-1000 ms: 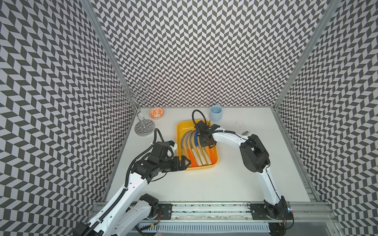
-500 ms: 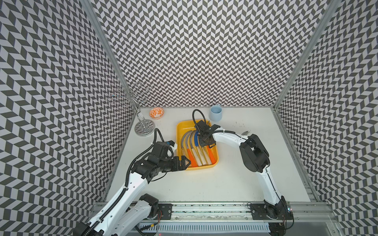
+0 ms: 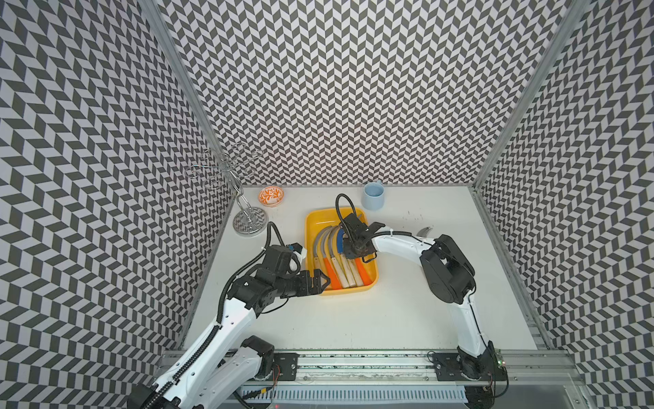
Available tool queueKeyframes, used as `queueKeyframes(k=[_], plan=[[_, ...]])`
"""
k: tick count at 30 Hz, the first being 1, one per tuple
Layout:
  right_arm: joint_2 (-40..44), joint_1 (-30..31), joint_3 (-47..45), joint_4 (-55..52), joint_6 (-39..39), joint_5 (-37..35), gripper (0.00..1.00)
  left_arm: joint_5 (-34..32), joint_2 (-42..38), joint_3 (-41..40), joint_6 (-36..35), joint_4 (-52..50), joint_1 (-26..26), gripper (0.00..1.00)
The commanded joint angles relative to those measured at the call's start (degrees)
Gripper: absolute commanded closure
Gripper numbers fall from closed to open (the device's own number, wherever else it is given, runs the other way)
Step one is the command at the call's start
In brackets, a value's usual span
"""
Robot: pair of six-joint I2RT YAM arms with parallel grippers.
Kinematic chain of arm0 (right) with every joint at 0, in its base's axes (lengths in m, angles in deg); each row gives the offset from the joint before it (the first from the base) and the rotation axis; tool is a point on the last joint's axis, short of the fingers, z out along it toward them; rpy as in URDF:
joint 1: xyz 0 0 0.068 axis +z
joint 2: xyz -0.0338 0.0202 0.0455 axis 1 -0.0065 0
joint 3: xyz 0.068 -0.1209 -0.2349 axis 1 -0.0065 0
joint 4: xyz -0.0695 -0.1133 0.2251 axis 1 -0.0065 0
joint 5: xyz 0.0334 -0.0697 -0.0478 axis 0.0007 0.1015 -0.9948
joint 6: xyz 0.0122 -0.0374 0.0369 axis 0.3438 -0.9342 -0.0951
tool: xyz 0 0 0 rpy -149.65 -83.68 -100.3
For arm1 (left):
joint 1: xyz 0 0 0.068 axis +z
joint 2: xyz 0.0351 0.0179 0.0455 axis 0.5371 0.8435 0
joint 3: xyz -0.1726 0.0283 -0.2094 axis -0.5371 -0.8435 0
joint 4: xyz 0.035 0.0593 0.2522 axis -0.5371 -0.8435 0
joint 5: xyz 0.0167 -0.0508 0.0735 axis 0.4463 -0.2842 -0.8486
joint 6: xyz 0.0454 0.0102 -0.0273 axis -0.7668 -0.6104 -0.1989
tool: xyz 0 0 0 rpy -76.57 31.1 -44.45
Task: Put small sickles into storage boxes
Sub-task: Adjust the sickle in the storage box, then pick up the sickle at the center of the board.
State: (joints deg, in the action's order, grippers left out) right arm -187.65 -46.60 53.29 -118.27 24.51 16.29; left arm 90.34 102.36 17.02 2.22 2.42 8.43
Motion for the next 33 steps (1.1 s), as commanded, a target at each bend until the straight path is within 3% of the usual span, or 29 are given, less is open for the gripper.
queueKeyframes(k=[1, 5, 23, 28, 33], plan=[[-0.31, 1.28, -1.85, -3.14, 0.73, 4.29, 0.76, 0.49, 0.08, 0.98, -0.63, 1.8, 0.24, 0.0], [0.57, 0.54, 0.43, -5.73, 0.63, 1.18, 0.76, 0.54, 0.72, 1.74, -0.58, 2.32, 0.31, 0.0], [7.12, -8.62, 15.24, -16.86, -2.97, -0.56, 0.68, 4.32, 6.71, 6.28, 1.02, 8.22, -0.06, 0.0], [10.75, -10.25, 11.45, -17.38, -3.79, -1.49, 0.59, 4.83, 8.53, 6.47, 2.71, 11.52, -1.91, 0.0], [16.34, -12.21, 4.46, -16.91, -4.02, -2.04, 0.39, 3.31, 11.87, 7.12, 4.64, 14.97, -7.1, 0.0]])
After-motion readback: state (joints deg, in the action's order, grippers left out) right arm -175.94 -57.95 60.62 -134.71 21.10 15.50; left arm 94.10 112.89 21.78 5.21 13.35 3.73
